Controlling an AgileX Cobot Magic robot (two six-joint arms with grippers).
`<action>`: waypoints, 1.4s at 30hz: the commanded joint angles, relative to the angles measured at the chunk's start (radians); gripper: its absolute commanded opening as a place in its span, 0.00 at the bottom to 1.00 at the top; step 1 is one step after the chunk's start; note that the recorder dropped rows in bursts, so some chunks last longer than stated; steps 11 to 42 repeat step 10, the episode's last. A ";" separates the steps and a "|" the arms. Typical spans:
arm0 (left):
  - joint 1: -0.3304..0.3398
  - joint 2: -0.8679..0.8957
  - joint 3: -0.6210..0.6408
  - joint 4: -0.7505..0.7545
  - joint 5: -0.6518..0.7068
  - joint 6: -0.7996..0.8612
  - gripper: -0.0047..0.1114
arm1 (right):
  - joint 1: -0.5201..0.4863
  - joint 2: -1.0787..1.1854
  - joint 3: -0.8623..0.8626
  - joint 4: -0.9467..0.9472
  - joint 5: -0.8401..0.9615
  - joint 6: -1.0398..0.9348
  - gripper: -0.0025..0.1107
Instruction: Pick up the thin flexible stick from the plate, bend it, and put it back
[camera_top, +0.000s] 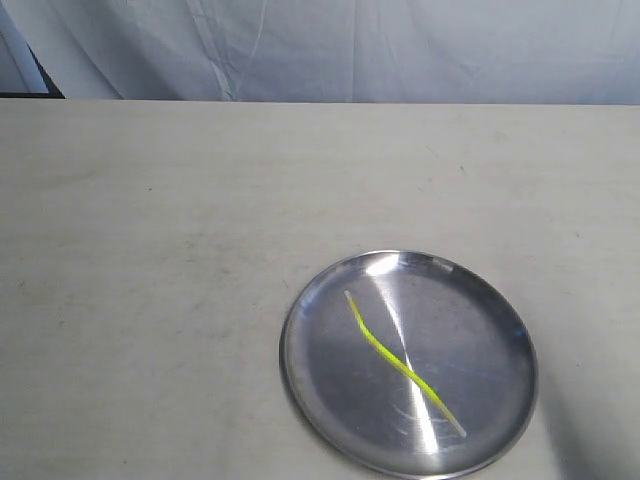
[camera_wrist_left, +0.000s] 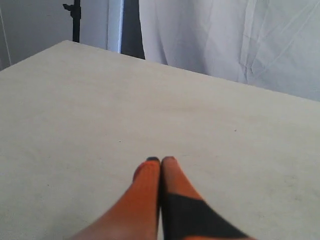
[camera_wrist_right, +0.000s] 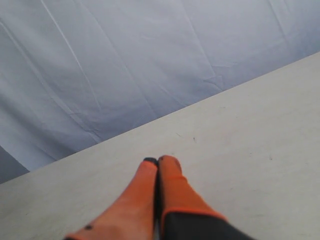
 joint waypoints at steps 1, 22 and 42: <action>0.001 -0.006 0.002 -0.102 -0.026 0.187 0.04 | -0.006 -0.007 0.001 -0.003 0.001 0.000 0.02; 0.001 -0.006 0.002 -0.238 0.013 0.376 0.04 | -0.006 -0.007 0.001 -0.003 0.005 0.000 0.02; 0.001 -0.006 0.002 -0.238 0.013 0.376 0.04 | -0.006 -0.007 0.001 -0.003 0.005 0.000 0.02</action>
